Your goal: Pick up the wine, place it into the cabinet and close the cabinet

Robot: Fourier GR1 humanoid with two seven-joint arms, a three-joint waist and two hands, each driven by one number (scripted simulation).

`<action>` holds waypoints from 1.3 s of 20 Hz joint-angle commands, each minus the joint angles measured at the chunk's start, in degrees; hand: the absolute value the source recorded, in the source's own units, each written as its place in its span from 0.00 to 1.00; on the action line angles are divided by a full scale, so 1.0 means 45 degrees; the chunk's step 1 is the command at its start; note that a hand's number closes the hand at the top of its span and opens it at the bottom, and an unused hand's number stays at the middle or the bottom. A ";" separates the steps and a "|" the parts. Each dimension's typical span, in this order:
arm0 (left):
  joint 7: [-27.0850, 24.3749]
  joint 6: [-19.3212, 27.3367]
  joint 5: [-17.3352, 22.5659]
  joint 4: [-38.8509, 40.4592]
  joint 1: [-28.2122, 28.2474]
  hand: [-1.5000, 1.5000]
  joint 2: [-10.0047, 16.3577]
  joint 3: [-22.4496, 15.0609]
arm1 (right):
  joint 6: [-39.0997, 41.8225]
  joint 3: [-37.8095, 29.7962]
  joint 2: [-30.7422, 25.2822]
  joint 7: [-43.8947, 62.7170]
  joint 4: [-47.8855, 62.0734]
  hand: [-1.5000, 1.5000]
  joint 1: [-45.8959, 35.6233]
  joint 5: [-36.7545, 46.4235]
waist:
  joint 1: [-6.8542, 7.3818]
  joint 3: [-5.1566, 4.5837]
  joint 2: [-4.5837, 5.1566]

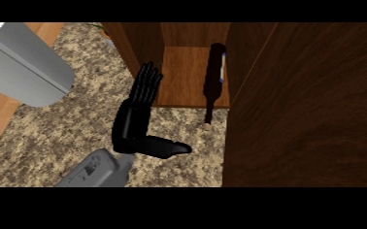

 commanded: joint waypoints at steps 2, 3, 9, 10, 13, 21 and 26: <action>0.0986 0.1589 -0.1153 -0.3664 0.1743 0.00 0.0649 -0.0524 | 0.0249 0.0114 -0.0014 -0.0046 -0.0661 0.00 0.0577 -0.0307 | -0.0224 0.0002 0.0050; 0.1659 0.0959 -0.0645 -0.4388 0.1937 0.00 0.1492 0.0113 | 0.0297 -0.0118 -0.0268 0.0142 0.0000 0.00 -0.0052 -0.0429 | -0.0186 0.0000 0.0066; 0.1223 0.1622 -0.1440 -0.6656 0.4025 0.00 0.2130 -0.0167 | 0.1222 0.1273 -0.1070 0.0920 -0.0641 1.00 -0.0259 0.0681 | -0.0081 -0.0009 0.0051; 0.1233 0.1285 -0.1168 -0.6634 0.4301 0.00 0.2693 0.0380 | 0.2168 0.0961 -0.1618 0.0395 -0.0866 1.00 0.0479 0.0064 | -0.0134 -0.0003 0.0045; 0.0994 0.1457 -0.1322 -0.6488 0.4718 0.00 0.2788 0.0852 | 0.3170 0.1557 -0.2150 0.0813 -0.0807 1.00 0.0650 -0.0835 | -0.0185 -0.0005 0.0075; -0.0193 0.0126 -0.0730 -0.8757 0.8591 0.00 0.4749 0.2520 | 0.2447 0.4454 -0.1236 0.2827 -0.2290 1.00 0.1667 -0.1406 | -0.0058 -0.0031 0.0035; -0.0358 -0.1202 0.0509 -0.9939 1.0554 0.00 0.5799 0.4769 | 0.1467 0.6599 -0.0421 0.3669 -0.2731 1.00 0.1295 0.0008 | -0.0021 -0.0038 0.0005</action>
